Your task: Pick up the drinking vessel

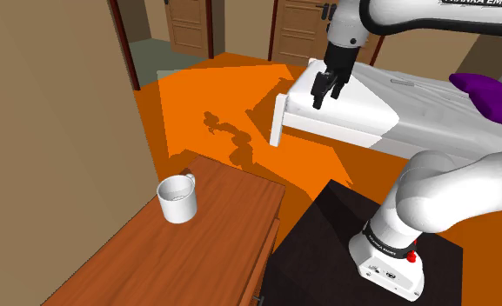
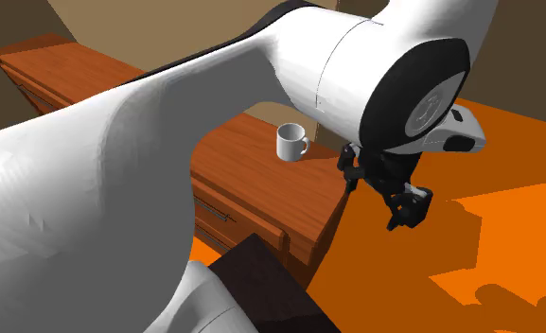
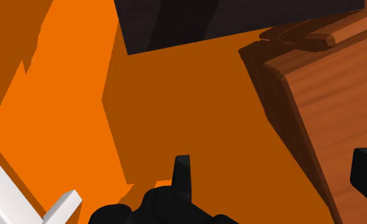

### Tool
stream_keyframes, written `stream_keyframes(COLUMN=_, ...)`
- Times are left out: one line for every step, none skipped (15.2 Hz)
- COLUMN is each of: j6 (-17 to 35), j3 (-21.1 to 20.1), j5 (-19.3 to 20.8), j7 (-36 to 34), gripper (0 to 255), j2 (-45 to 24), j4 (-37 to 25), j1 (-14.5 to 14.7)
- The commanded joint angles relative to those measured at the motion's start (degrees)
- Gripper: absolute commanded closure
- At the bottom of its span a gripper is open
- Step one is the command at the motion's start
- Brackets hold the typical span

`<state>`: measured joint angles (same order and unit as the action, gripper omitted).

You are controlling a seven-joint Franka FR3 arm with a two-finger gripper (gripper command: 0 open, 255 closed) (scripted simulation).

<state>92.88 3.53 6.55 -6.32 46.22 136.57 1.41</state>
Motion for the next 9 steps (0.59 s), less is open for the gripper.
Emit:
stream_keyframes(j6=0.0, j3=0.0, j5=0.0, j7=0.0, gripper=0, j2=0.0, j4=0.0, j1=0.0)
stream_keyframes(j6=0.85, j3=-1.03, j5=-0.81, j7=-1.36, gripper=0, j2=-0.75, j4=0.3, j1=0.41)
stream_keyframes(j6=1.72, j3=-2.06, j5=-1.6, j7=-2.71, gripper=0, j2=-1.58, j4=0.53, j1=0.81)
stream_keyframes(j6=2.61, j3=-3.09, j5=-2.37, j7=-4.06, gripper=0, j2=-2.48, j4=0.69, j1=1.21)
stream_keyframes(j6=3.51, j3=-4.1, j5=-3.12, j7=-5.39, gripper=0, j2=-3.45, j4=0.78, j1=1.62)
stream_keyframes(j6=4.42, j3=-5.11, j5=-3.84, j7=-6.71, gripper=0, j2=-4.5, j4=0.8, j1=2.02)
stream_keyframes(j6=5.34, j3=-6.13, j5=-4.55, j7=-8.01, gripper=0, j2=-5.61, j4=0.74, j1=2.39)
stream_keyframes(j6=6.26, j3=-7.12, j5=-5.22, j7=-9.31, gripper=0, j2=-6.78, j4=0.62, j1=2.77)
stream_keyframes(j6=7.19, j3=-8.11, j5=-5.85, j7=-10.6, gripper=0, j2=-8.02, j4=0.42, j1=3.13)
